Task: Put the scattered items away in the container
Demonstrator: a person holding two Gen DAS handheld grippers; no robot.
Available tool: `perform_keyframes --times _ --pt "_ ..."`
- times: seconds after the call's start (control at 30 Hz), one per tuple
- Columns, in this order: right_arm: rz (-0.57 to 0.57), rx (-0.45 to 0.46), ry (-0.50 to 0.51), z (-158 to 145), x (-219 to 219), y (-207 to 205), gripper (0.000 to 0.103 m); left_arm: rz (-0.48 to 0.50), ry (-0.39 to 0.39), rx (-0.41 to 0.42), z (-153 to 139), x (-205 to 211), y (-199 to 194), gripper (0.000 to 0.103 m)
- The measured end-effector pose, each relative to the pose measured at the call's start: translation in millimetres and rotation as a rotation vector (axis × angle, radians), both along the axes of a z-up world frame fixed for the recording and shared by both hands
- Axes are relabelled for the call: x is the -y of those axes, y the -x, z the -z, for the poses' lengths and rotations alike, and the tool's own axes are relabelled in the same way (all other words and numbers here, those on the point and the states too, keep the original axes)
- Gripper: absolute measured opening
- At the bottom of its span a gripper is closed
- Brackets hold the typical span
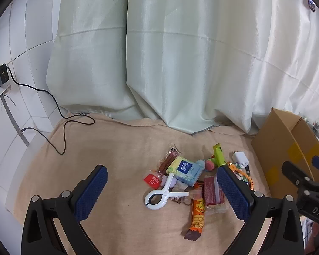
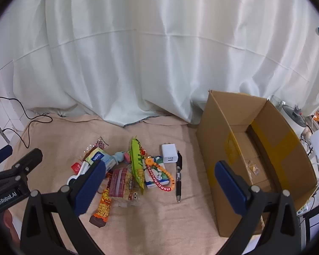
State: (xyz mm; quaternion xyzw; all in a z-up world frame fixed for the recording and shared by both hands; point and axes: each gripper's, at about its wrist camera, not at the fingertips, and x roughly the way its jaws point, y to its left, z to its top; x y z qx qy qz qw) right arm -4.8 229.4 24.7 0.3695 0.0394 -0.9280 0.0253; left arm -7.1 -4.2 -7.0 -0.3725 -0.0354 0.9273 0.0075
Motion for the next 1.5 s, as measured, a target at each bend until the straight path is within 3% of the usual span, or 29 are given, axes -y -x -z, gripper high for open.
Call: perform_keyframes --times 1.5 --pt "-0.031 0.017 -0.012 4 9 0 0.103 0.014 0.007 -0.006 -2 1 -5 0.103"
